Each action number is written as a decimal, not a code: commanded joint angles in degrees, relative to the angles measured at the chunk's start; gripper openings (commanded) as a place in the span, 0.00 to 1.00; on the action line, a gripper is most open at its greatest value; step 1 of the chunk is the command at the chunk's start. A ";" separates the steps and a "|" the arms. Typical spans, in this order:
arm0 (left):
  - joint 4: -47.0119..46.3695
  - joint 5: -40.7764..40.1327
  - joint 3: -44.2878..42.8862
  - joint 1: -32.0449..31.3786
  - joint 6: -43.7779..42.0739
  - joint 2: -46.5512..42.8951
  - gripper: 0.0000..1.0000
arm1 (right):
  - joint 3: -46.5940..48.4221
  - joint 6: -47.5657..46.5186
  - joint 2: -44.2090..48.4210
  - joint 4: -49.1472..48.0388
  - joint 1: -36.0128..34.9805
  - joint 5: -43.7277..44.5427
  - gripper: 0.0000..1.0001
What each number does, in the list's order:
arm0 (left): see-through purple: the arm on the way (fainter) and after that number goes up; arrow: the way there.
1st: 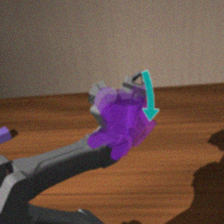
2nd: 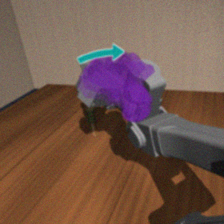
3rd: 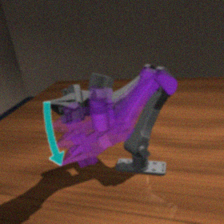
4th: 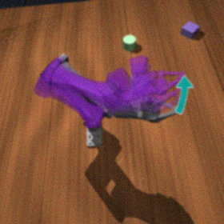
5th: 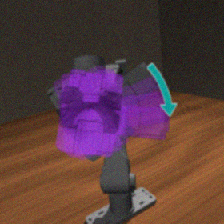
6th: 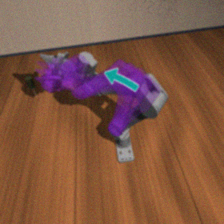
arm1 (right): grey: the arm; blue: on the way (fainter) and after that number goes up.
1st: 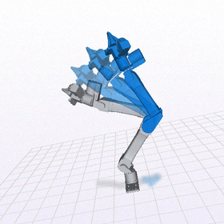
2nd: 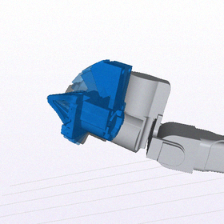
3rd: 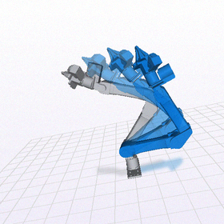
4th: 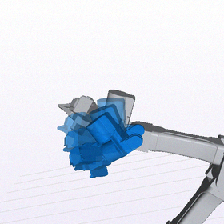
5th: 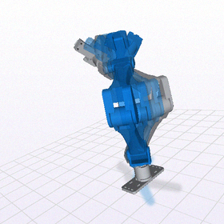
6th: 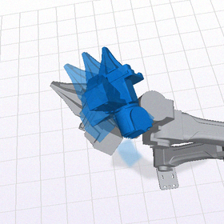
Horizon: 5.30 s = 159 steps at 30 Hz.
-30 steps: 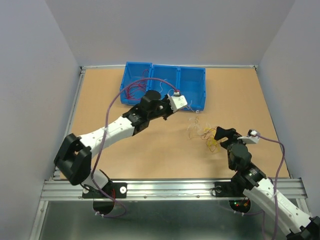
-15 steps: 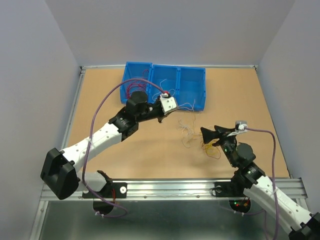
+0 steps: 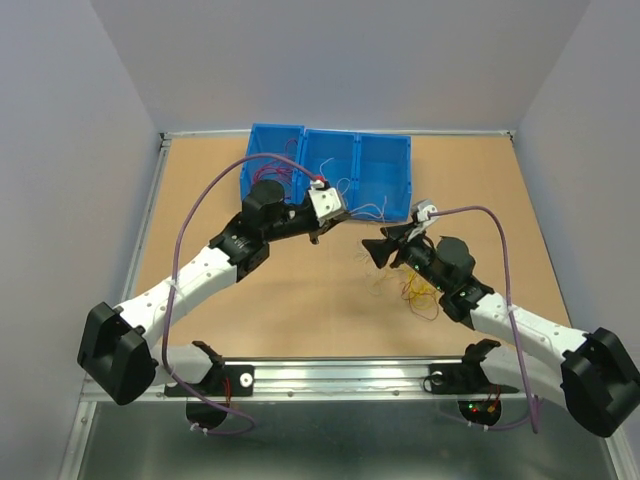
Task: Untangle the cables
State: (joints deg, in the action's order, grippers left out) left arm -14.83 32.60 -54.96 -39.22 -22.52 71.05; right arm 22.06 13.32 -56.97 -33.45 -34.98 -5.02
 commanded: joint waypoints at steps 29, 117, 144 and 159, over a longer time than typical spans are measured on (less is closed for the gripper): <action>-11.81 10.20 2.40 8.02 7.76 9.71 0.86 | 44.27 -2.33 -2.08 15.43 -0.35 9.14 0.00; -18.57 -7.21 5.30 8.81 9.96 11.13 0.89 | 26.91 2.49 -24.52 22.38 9.49 18.92 0.83; -15.76 -9.66 3.10 8.46 8.46 13.15 0.89 | 15.37 5.31 -33.20 23.08 -4.83 15.40 0.22; -18.66 -19.59 4.07 9.34 12.77 11.75 0.88 | 18.10 4.96 2.28 20.80 -5.98 0.89 0.00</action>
State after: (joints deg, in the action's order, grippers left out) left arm -29.04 17.72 -50.61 -30.61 -12.14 86.46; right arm 36.18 17.82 -62.04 -10.70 -40.62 0.54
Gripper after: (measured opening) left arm 0.883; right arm 0.025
